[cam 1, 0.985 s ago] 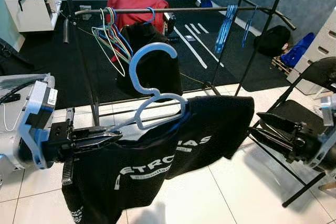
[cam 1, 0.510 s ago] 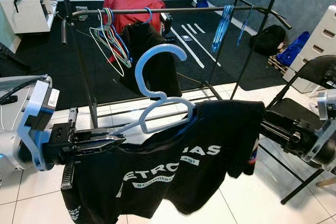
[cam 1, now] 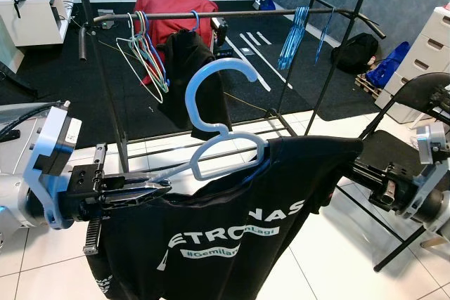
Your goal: Hang hanger
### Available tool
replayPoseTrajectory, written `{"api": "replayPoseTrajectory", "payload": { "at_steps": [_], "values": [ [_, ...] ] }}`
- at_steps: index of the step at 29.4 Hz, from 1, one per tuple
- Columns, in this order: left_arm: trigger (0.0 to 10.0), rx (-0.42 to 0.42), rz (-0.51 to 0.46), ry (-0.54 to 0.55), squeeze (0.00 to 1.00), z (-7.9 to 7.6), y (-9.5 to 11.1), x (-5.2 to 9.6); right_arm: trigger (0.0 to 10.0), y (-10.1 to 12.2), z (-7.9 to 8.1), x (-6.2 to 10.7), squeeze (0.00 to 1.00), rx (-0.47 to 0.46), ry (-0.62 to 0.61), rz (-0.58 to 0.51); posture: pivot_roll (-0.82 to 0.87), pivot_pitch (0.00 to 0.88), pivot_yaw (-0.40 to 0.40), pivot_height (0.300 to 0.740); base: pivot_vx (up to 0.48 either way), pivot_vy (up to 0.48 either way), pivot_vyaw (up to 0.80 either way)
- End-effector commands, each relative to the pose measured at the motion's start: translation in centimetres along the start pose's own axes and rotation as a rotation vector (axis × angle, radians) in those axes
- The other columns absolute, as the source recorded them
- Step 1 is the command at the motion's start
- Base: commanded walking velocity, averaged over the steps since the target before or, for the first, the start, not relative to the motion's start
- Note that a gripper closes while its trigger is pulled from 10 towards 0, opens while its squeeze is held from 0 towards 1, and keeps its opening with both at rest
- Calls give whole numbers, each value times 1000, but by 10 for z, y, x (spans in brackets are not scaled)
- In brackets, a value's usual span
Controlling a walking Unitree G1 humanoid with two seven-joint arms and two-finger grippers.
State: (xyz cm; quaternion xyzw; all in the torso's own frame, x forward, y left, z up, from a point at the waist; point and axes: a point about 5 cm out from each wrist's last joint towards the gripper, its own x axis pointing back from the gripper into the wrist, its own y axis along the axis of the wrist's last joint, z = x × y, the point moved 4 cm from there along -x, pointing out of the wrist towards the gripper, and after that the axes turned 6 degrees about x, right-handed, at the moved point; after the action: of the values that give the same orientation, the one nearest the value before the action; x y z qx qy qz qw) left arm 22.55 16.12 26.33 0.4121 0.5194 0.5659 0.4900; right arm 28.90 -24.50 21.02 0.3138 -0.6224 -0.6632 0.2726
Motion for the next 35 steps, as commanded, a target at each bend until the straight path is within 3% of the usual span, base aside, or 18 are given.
{"api": "replayPoseTrajectory", "payload": {
  "at_steps": [1, 7, 8, 10, 11, 12, 14, 18, 19, 24, 26, 35],
  "values": [
    [10000, -21, 13, -20, 0, -2, 4, -2, 0, 3, -4, 1, 0, 16, -22, -11, -4, 65, -79, 740, 0, 0, 0],
    [10000, -26, 42, 31, 0, 6, -1, 3, 0, 10, -11, 1, 0, 36, -69, -37, -4, 67, -79, 740, 0, 0, 0],
    [10000, -31, 79, 85, 0, 14, -7, 10, 0, 20, -21, 3, 0, 48, -126, -80, -5, 69, -78, 740, 0, 0, 0],
    [10000, -34, 196, 224, 0, 32, -25, 35, 0, 53, -58, 21, 0, 66, -353, -232, -4, 71, -80, 740, 0, 0, 0],
    [10000, -34, 196, 224, 0, 32, -25, 35, 0, 53, -58, 21, 0, 66, -353, -232, -4, 71, -80, 740, 0, 0, 0],
    [10000, -39, 232, 262, 0, 36, -29, 42, 0, 64, -70, 30, 0, 58, -431, -290, -4, 72, -81, 740, 0, 0, 0],
    [10000, -45, 257, 292, 0, 39, -32, 46, 0, 73, -79, 37, 0, 55, -495, -336, -3, 72, -81, 740, 0, 0, 0],
    [10000, -56, 266, 316, 0, 42, -32, 48, 0, 78, -85, 43, 0, 56, -544, -360, -3, 72, -83, 740, 0, 0, 0],
    [10000, -67, 264, 340, 0, 44, -30, 51, 0, 80, -96, 53, 0, 59, -630, -371, -4, 72, -86, 740, 0, 0, 0],
    [10000, -90, 247, 373, 0, 48, -23, 59, 0, 77, -114, 72, 0, 44, -792, -351, -4, 68, -87, 740, 0, 0, 0],
    [10000, -121, 151, 380, 0, 48, -5, 61, 0, 56, -122, 77, 0, 36, -881, -233, -4, 67, -87, 740, 0, 0, 0],
    [10000, -159, 37, 333, 0, 42, 15, 57, 0, 28, -136, 89, 0, -17, -1032, -129, 6, 60, -88, 740, 0, 0, 0]
  ]
}}
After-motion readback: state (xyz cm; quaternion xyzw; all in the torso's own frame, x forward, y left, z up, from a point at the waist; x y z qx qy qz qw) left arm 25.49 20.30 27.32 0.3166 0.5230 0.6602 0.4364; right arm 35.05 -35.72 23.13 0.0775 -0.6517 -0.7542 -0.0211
